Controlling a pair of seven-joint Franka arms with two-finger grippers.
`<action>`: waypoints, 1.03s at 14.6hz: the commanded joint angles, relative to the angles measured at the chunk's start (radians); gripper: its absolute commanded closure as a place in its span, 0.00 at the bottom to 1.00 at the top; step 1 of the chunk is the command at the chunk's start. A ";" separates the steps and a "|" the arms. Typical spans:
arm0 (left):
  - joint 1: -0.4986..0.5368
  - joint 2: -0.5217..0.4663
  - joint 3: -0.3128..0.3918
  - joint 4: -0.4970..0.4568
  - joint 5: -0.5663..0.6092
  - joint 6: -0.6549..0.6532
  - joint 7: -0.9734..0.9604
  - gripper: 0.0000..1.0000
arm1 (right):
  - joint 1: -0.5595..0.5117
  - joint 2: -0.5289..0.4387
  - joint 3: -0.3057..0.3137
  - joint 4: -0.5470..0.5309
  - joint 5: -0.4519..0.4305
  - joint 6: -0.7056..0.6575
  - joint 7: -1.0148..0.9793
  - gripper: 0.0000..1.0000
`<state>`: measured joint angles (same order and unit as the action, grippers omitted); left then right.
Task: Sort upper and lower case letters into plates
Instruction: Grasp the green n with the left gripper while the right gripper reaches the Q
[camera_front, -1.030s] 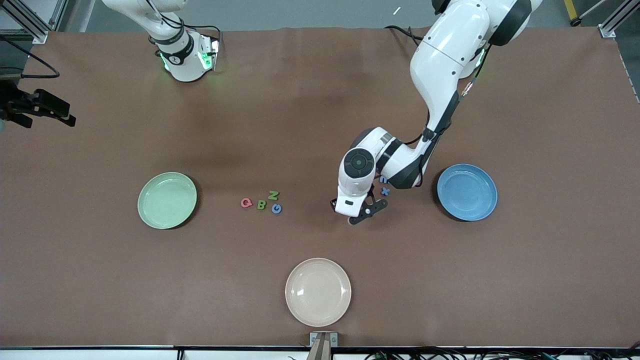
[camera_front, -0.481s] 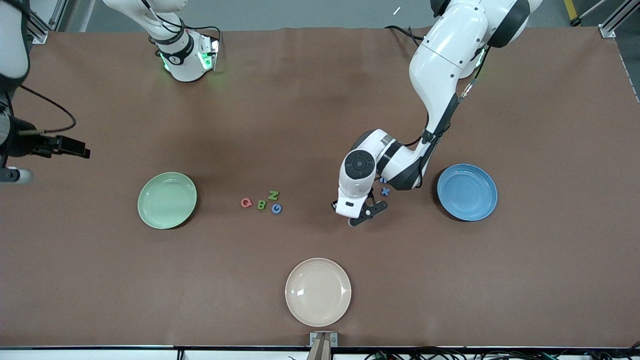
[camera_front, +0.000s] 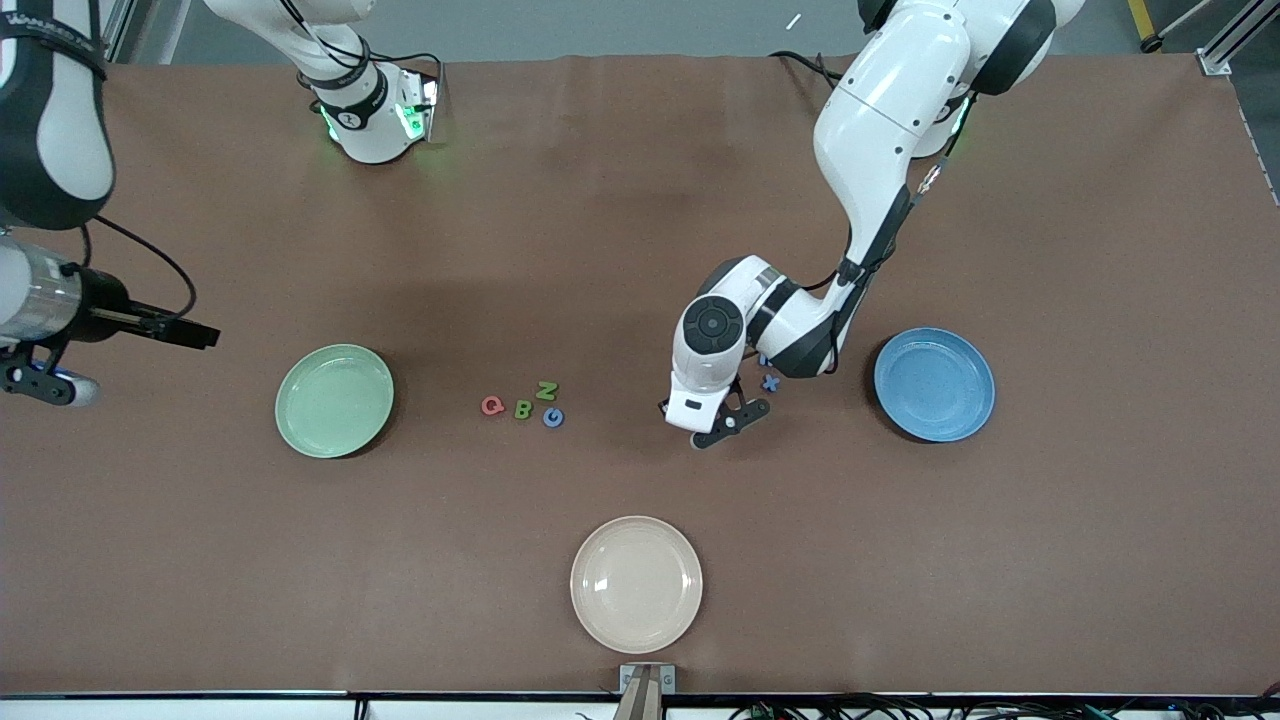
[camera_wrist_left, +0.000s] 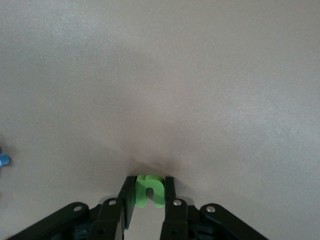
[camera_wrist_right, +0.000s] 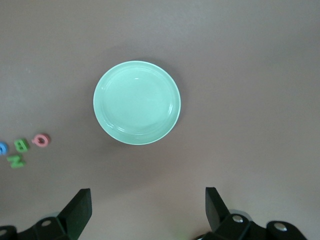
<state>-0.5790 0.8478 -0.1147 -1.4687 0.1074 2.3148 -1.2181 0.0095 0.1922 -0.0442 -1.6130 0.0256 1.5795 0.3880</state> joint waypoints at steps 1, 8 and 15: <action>-0.012 0.005 0.012 0.014 0.023 0.008 -0.024 0.85 | 0.035 -0.016 -0.002 -0.100 0.016 0.086 0.170 0.00; 0.074 -0.206 0.009 -0.054 0.032 -0.219 0.130 0.87 | 0.202 -0.020 -0.003 -0.315 0.016 0.368 0.630 0.00; 0.345 -0.544 -0.051 -0.474 0.028 -0.183 0.636 0.87 | 0.287 -0.040 -0.002 -0.538 0.016 0.695 0.842 0.00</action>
<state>-0.3085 0.4179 -0.1322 -1.7694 0.1259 2.0790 -0.6830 0.2656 0.1934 -0.0386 -2.1096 0.0274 2.2466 1.1512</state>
